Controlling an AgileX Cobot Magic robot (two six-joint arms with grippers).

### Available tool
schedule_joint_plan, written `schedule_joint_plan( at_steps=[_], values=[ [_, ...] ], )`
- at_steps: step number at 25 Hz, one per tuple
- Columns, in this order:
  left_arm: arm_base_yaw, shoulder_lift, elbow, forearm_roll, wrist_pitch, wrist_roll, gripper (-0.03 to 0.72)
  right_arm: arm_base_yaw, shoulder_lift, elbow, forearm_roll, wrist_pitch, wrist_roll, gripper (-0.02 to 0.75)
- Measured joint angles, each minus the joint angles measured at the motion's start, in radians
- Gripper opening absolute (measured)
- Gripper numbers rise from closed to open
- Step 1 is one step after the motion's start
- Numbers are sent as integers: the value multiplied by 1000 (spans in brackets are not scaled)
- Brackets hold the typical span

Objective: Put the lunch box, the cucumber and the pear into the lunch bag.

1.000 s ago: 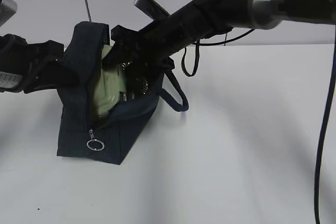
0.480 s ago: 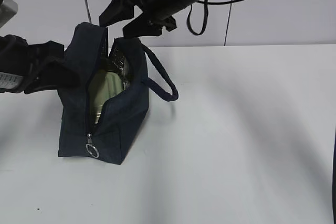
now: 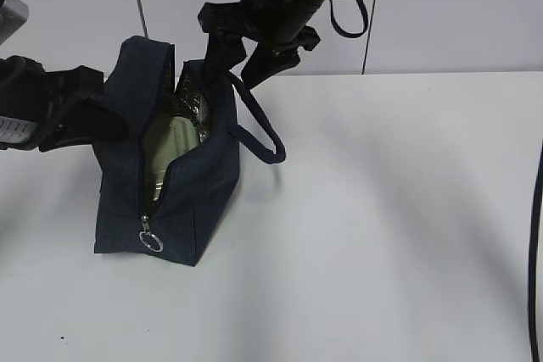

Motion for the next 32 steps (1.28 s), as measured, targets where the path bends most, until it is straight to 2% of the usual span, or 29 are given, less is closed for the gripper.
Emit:
schedule_joint_plan(
  at_steps=[4, 7, 9, 11, 16, 25, 32],
  values=[
    [0, 0, 0, 0, 0, 0, -19, 25, 31, 0, -4, 2, 7, 442],
    [0, 0, 0, 0, -2, 0, -19, 27, 45, 0, -11, 2, 15, 272],
    [0, 0, 0, 0, -4, 0, -19, 27, 48, 0, -13, 2, 19, 103],
    [0, 0, 0, 0, -6, 0, -19, 27, 48, 0, -13, 2, 19, 27],
    [-20, 1, -2, -9, -33, 0, -19, 27, 48, -14, -106, 6, 24, 8],
    [-210, 35, -44, -40, -141, 0, -19, 14, -13, -14, -292, 16, 32, 6],
    [-251, 101, -119, -81, -147, 0, -19, -97, -157, 134, -314, 29, 34, 6]
  ],
)
